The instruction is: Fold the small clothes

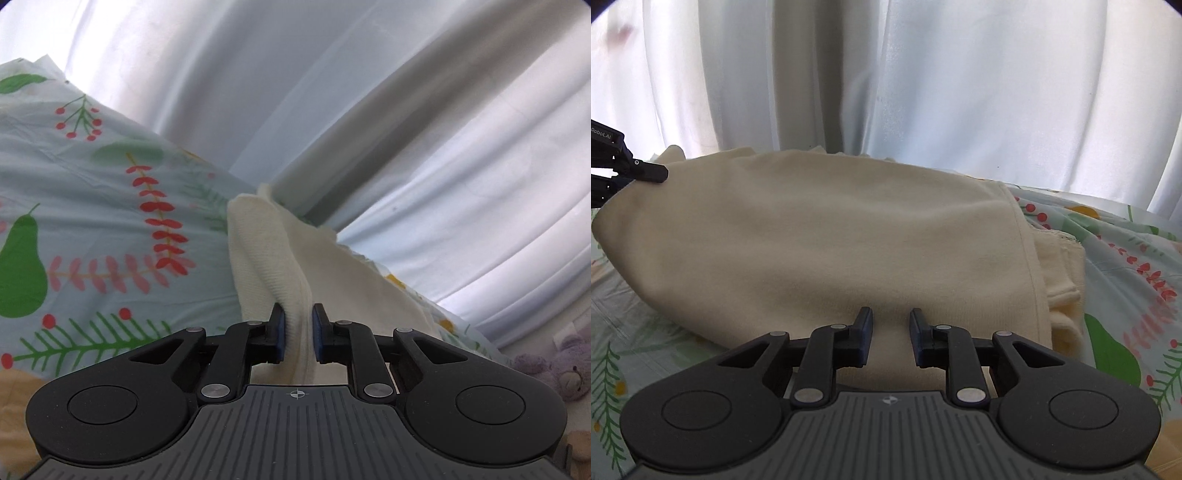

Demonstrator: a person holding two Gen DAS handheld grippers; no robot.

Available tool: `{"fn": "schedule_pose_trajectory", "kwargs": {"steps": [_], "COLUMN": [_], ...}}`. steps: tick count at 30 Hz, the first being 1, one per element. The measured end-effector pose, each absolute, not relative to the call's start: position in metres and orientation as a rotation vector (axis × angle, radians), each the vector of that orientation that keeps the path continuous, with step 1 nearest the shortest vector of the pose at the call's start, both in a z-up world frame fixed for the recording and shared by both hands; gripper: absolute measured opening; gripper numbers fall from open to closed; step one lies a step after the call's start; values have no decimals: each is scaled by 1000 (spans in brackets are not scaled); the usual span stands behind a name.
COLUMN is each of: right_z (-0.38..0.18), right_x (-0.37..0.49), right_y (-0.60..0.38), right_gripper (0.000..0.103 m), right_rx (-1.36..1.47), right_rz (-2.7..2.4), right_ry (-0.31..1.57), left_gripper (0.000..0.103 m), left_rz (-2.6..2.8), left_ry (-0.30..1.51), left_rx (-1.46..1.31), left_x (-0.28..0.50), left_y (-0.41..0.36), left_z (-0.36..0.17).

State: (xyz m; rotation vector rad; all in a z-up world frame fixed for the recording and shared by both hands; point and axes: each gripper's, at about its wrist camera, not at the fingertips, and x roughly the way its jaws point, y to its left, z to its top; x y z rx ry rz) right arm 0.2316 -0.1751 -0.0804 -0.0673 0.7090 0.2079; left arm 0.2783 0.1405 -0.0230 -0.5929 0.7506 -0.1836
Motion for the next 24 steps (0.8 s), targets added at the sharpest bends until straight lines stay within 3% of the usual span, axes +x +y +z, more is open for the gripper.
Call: {"fn": "schedule_pose_trajectory", "kwargs": {"steps": [5,10,17,24], "right_z": [-68,-65,-73,-75], "right_x": [226,228,228,227], "right_y": [-200,-218,-222,-226], "right_gripper": [21,21,21,21], "right_rx": [28,79,96,111], "right_rz": [129,95,109,122], "right_ry": [656,652,689,696], "left_gripper": [17,18,19,38], "left_rz": [-301,-301,-267,-207], "left_ry": [742,803,856,715], "left_rx": [-495,-345,-280,-278], "left_x": [282,290,289,250], "left_y": [78,8,-15,25], "left_z": [-7,-30,-50,-2]}}
